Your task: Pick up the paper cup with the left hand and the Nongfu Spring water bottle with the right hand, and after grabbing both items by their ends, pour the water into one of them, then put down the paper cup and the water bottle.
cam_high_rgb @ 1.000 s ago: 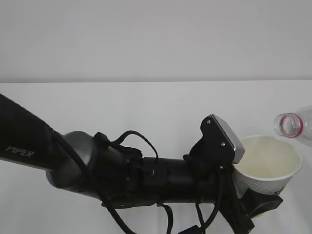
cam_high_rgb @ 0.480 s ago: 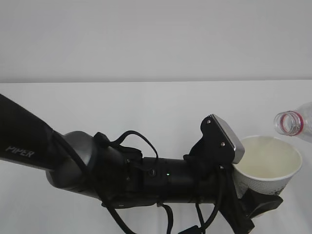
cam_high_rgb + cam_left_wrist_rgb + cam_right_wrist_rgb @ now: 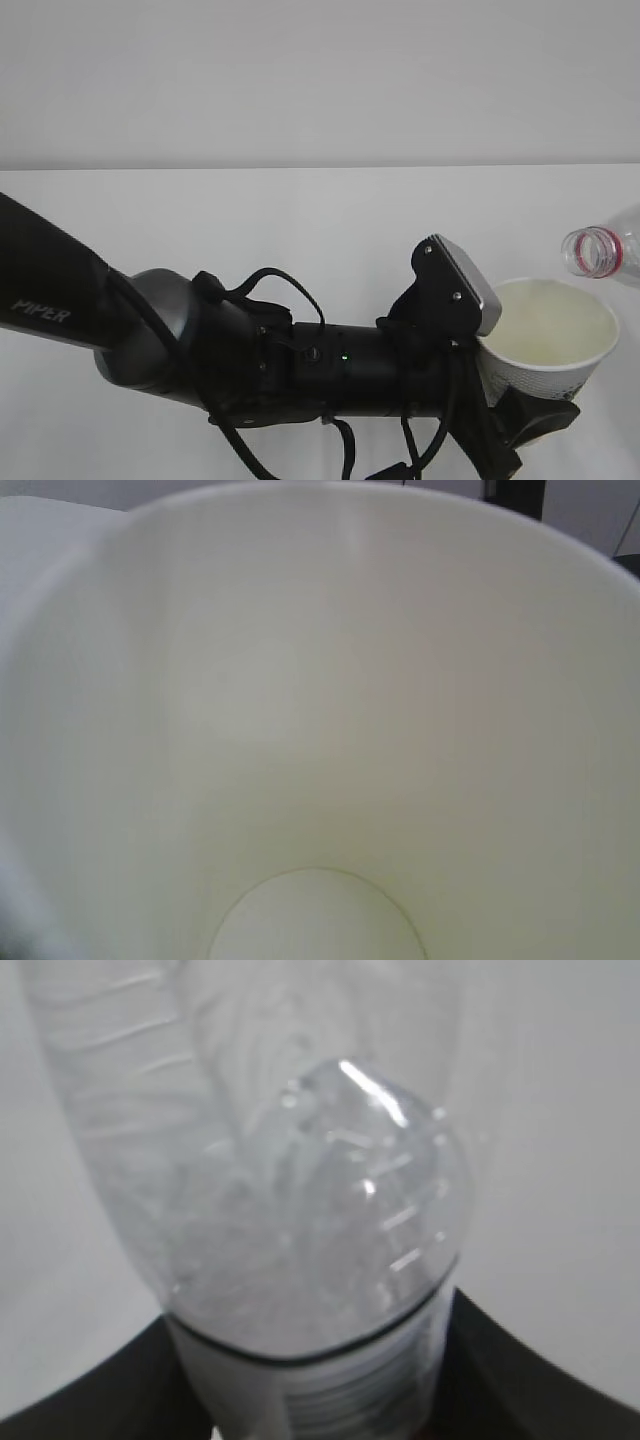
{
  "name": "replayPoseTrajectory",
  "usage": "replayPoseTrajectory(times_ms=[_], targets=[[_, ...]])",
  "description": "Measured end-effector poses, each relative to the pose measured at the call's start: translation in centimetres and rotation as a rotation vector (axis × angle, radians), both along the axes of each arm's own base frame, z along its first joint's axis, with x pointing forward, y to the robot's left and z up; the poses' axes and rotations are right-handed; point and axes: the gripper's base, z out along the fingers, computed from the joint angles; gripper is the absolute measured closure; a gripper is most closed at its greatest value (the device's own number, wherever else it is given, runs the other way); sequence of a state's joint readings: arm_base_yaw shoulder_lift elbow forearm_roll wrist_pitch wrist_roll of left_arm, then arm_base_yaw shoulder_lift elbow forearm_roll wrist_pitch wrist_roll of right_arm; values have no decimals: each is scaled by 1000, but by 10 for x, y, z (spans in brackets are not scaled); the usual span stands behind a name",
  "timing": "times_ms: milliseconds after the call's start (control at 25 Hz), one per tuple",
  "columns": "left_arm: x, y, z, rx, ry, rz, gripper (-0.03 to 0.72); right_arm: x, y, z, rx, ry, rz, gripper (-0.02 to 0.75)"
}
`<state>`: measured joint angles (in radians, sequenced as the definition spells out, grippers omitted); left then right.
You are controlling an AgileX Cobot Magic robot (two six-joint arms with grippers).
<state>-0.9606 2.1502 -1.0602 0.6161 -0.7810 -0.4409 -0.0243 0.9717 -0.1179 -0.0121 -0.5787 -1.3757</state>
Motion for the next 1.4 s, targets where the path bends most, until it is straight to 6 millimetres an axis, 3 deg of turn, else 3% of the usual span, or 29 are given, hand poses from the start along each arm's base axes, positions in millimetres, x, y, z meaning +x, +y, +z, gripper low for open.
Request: replayPoseTrajectory(times_ms=[1400], targets=[[0, 0, 0, 0, 0, 0, 142, 2, -1, 6, -80, -49, 2, 325]])
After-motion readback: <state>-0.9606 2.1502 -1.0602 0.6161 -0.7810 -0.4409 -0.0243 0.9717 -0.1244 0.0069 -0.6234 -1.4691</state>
